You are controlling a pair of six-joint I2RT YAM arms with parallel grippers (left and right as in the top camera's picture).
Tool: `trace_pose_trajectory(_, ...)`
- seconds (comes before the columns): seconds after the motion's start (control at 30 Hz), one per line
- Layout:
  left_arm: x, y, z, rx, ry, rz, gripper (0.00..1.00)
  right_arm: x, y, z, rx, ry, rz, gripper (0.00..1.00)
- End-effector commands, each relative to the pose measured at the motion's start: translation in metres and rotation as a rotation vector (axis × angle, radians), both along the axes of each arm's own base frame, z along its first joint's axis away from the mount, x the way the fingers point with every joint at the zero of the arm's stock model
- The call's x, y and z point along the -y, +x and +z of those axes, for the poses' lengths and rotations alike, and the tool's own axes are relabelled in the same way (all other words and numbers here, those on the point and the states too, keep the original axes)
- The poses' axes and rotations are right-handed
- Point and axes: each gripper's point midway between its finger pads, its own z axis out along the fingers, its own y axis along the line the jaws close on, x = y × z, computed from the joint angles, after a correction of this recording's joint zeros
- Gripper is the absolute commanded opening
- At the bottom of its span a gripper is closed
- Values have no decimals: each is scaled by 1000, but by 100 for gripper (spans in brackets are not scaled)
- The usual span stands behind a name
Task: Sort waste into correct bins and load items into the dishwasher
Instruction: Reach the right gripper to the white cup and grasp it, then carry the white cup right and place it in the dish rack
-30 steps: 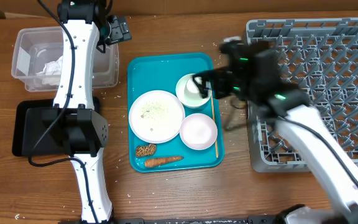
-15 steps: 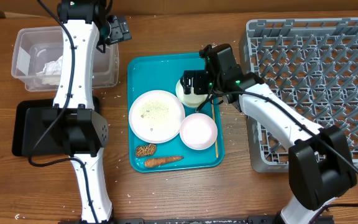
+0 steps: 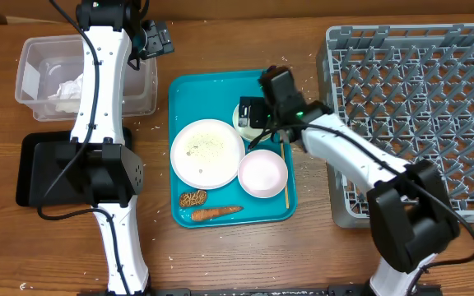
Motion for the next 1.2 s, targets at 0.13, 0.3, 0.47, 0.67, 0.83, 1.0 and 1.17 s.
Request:
trace_pose_trajectory(0.13, 0, 0, -2, -4, -12, 19, 100, -5, 6, -6, 51, -78, -90, 96)
trace_pose_trajectory(0.3, 0, -1, -2, -4, -12, 19, 100, -1, 5, -7, 47, -85, -112, 72)
trace_pose_trajectory(0.47, 0, -1, -2, -4, -12, 19, 100, -3, 7, 0, 57, -76, -112, 64)
trace_pose_trajectory(0.67, 0, -1, -2, -4, -13, 20, 100, 9, 18, 71, 152, -41, -159, 62)
trace_pose_trajectory(0.83, 0, 0, -2, -4, -12, 19, 100, 74, 27, 153, 275, -66, -326, 63)
trace_pose_trajectory(1.0, 0, -1, -2, -4, -13, 20, 100, 173, 27, 194, 321, -101, -537, 63)
trace_pose_trajectory(1.17, 0, -1, -2, -4, -12, 19, 100, 290, 13, 179, 222, -182, -779, 64)
